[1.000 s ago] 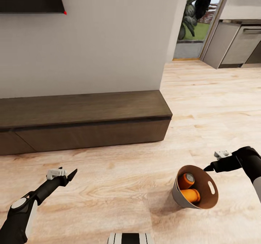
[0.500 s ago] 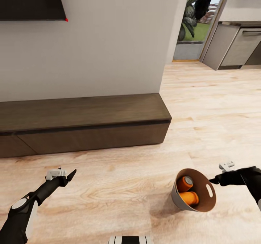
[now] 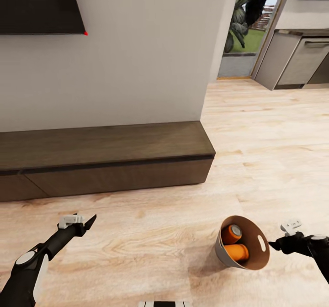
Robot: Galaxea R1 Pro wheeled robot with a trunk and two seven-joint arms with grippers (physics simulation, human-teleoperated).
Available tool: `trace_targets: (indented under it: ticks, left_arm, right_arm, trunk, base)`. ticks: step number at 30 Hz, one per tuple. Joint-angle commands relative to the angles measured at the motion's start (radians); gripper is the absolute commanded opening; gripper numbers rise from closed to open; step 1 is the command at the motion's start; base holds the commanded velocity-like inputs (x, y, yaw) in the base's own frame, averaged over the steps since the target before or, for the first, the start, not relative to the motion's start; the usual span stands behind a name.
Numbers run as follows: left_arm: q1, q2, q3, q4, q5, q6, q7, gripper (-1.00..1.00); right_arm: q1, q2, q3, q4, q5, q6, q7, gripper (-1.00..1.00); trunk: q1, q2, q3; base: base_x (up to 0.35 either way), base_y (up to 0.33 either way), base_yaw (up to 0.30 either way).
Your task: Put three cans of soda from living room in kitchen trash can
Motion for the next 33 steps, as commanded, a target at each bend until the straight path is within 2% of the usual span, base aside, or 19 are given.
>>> trace_targets:
  ticks: [1, 4, 8, 14, 15, 21, 22, 24, 26, 29, 33]
  left_arm:
    - [0.000, 0.000, 0.000, 0.006, 0.000, -0.003, 0.001, 1.00]
    - [-0.001, 0.000, 0.000, 0.017, 0.001, -0.010, 0.006, 1.00]
    - [-0.001, 0.000, 0.000, 0.025, 0.000, -0.015, 0.014, 1.00]
    - [-0.001, 0.000, 0.000, 0.034, 0.001, -0.019, 0.018, 1.00]
    - [-0.001, 0.000, 0.000, 0.035, 0.001, -0.024, 0.019, 1.00]
    - [-0.001, 0.000, -0.001, 0.042, -0.003, -0.031, 0.020, 1.00]
    - [-0.001, 0.000, -0.002, 0.044, -0.005, -0.032, 0.020, 1.00]
    - [-0.001, 0.000, -0.003, 0.054, -0.005, -0.033, 0.020, 1.00]
    - [-0.001, 0.000, -0.003, 0.111, -0.005, -0.051, 0.026, 1.00]
    - [-0.001, 0.001, -0.004, 0.175, -0.004, -0.083, 0.042, 1.00]
    - [-0.001, 0.003, -0.013, 0.291, -0.004, -0.130, 0.105, 1.00]
  right_arm:
    - [0.014, 0.005, -0.001, 0.000, 0.000, -0.012, -0.030, 1.00]
    - [0.054, 0.015, -0.003, 0.001, -0.002, -0.054, -0.106, 1.00]
    - [0.092, 0.021, -0.006, 0.002, -0.004, -0.109, -0.155, 1.00]
    - [0.134, 0.037, -0.007, 0.010, -0.005, -0.146, -0.181, 1.00]
    - [0.155, 0.053, -0.008, 0.013, -0.005, -0.157, -0.191, 1.00]
    - [0.203, 0.083, -0.009, 0.016, -0.005, -0.200, -0.201, 1.00]
    - [0.219, 0.097, -0.010, 0.016, -0.005, -0.214, -0.205, 1.00]
    - [0.229, 0.105, -0.010, 0.017, -0.004, -0.233, -0.217, 1.00]
    - [0.251, 0.124, -0.010, 0.019, -0.005, -0.285, -0.262, 1.00]
    - [0.269, 0.139, -0.010, 0.023, -0.006, -0.311, -0.288, 1.00]
    - [0.289, 0.154, -0.009, 0.092, -0.007, -0.351, -0.309, 1.00]
  trunk:
    - [-0.004, 0.007, 0.003]
    - [-0.015, 0.028, 0.013]
    - [-0.031, 0.056, 0.025]
    - [-0.054, 0.098, 0.044]
    - [-0.058, 0.105, 0.047]
    - [-0.081, 0.147, 0.066]
    - [-0.084, 0.154, 0.069]
    - [-0.092, 0.168, 0.075]
    - [-0.100, 0.182, 0.082]
    - [-0.111, 0.203, 0.091]
    - [-0.127, 0.231, 0.104]
  base:
    - [0.000, 0.000, 0.000]
    - [0.000, 0.000, 0.000]
    - [0.000, 0.000, 0.000]
    - [0.000, 0.000, 0.000]
    - [0.000, 0.000, 0.000]
    - [0.000, 0.000, 0.000]
    - [0.000, 0.000, 0.000]
    - [0.000, 0.000, 0.000]
    - [0.000, 0.000, 0.000]
    - [0.000, 0.000, 0.000]
    - [0.000, 0.000, 0.000]
